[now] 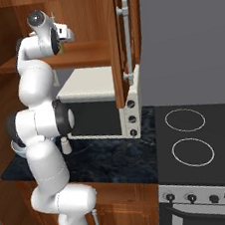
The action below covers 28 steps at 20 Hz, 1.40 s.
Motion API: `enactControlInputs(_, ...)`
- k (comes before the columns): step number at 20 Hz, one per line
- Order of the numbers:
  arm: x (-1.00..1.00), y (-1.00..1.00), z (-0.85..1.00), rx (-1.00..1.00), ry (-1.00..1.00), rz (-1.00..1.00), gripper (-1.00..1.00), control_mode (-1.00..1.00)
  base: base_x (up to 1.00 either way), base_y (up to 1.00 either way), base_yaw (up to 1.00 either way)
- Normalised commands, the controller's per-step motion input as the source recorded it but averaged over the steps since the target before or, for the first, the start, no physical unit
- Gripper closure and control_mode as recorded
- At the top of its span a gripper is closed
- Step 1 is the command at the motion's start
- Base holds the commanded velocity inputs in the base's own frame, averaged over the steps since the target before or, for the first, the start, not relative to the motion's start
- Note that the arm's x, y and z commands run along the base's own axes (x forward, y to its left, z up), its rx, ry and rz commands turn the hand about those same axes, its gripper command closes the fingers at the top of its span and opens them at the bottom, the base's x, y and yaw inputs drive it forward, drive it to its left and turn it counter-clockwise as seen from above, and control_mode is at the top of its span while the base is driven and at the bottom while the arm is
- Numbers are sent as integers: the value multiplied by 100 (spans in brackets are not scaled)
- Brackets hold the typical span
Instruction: Retrieve the bottle and the shaker from the cabinet and place them next to the mixing bowl on the counter. Then add garlic from the fridge to the mixing bowl.
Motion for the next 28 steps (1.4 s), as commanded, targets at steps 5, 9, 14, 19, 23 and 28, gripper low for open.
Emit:
enactControlInputs(5, 0, 0, 0, 0, 0, 0, 100, -100, 0, 0, 0)
enactControlInputs(9, 0, 0, 0, 0, 0, 0, 100, -100, 0, 0, 0)
enactControlInputs(14, 0, 0, 0, 0, 0, 0, 100, -100, 0, 0, 0)
enactControlInputs(19, -39, 0, -2, 0, 0, 0, 100, -100, 0, 0, 0)
enactControlInputs(23, -97, -1, -4, 0, 0, 0, 100, -100, 0, 0, 0)
enactControlInputs(28, -100, -1, -5, 0, 0, 0, 100, -100, 0, 0, 0)
